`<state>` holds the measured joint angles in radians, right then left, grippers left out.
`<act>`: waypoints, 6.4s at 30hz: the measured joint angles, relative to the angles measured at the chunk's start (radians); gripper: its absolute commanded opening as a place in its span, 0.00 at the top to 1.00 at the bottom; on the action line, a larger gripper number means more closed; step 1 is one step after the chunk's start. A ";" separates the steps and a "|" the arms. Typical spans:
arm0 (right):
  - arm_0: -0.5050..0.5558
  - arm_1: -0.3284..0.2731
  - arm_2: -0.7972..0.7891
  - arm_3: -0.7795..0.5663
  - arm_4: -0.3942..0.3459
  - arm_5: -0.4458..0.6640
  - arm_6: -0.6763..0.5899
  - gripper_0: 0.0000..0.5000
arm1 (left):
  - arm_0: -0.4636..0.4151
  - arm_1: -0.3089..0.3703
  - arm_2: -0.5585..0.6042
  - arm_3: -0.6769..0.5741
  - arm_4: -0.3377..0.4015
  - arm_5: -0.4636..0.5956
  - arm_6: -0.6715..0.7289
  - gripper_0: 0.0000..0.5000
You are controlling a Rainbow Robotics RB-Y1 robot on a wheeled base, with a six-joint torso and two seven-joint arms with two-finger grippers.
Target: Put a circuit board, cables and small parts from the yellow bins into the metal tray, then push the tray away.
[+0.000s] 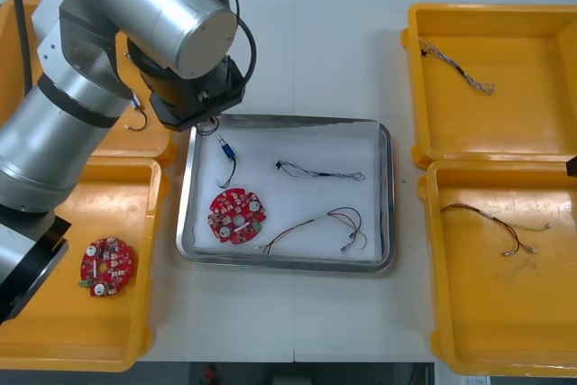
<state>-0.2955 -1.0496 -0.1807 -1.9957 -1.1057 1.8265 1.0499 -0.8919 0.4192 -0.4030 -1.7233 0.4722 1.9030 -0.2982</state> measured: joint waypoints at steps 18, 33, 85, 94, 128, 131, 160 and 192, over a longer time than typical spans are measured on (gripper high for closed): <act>0.002 0.001 0.000 0.000 0.021 0.000 0.000 0.00 | 0.108 -0.095 -0.098 0.000 -0.186 -0.096 0.000 1.00; 0.002 0.001 0.000 0.000 0.021 0.000 0.000 0.00 | 0.116 -0.095 -0.206 0.052 -0.221 -0.252 0.018 1.00; 0.002 0.002 0.000 -0.001 0.021 0.000 0.000 0.00 | 0.040 0.028 -0.169 -0.143 0.111 -0.060 0.077 0.00; 0.003 0.002 0.000 -0.001 0.021 0.000 0.000 0.00 | 0.000 0.170 -0.014 -0.195 0.310 0.007 0.077 0.00; -0.406 0.045 0.531 -0.002 -0.074 -0.029 0.175 0.00 | 0.287 0.703 0.304 -0.258 0.686 -0.109 -0.489 0.00; -0.460 0.078 0.591 -0.002 -0.073 -0.030 0.235 0.00 | 0.388 0.726 0.361 -0.295 0.687 -0.153 -0.612 0.00; -0.685 0.503 1.003 0.040 0.161 -0.036 0.739 0.00 | 0.875 0.817 0.528 -0.416 0.663 -0.384 -0.669 0.00; -0.540 0.611 1.241 0.067 0.442 -0.136 0.665 0.00 | 0.880 0.819 0.528 -0.420 0.629 -0.384 -0.669 0.00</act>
<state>-0.8359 -0.4390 1.0599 -1.9290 -0.6639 1.6906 1.7147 -0.0118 1.2382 0.1247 -2.1430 1.1011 1.5188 -0.9671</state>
